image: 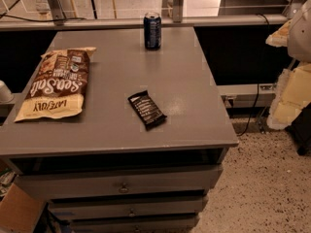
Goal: Move pepsi can near brown chip bag
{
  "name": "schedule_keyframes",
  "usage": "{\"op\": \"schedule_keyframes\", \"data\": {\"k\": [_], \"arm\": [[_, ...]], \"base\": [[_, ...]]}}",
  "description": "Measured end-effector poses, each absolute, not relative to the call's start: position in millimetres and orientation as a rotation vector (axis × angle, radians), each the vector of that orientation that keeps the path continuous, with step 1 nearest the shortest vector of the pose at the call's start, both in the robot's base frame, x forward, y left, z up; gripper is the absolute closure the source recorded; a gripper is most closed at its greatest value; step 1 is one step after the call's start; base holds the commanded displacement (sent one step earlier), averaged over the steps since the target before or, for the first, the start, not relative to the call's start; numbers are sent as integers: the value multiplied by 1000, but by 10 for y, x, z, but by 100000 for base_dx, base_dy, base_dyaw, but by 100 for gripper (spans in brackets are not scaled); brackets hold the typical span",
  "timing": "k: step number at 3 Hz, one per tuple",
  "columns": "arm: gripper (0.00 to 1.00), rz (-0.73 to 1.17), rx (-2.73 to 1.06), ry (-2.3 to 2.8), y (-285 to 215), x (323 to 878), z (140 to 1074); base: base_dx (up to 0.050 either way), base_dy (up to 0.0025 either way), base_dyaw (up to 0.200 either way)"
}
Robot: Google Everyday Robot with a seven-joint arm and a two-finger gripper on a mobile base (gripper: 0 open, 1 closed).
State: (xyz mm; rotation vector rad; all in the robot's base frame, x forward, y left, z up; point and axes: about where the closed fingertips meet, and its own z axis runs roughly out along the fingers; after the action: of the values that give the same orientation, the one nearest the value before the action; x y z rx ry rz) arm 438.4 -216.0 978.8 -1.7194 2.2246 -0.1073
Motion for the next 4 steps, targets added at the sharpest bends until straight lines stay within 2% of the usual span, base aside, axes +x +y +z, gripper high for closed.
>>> {"op": "schedule_keyframes", "data": {"k": [1, 3, 4], "arm": [[0, -108, -1719, 2224, -2159, 4384, 9789], [0, -87, -1692, 2221, -2130, 4443, 9798], [0, -20, -1621, 2185, -1830, 4769, 9724]], "base": [[9000, 0, -5], [0, 0, 0], [0, 0, 0]]}}
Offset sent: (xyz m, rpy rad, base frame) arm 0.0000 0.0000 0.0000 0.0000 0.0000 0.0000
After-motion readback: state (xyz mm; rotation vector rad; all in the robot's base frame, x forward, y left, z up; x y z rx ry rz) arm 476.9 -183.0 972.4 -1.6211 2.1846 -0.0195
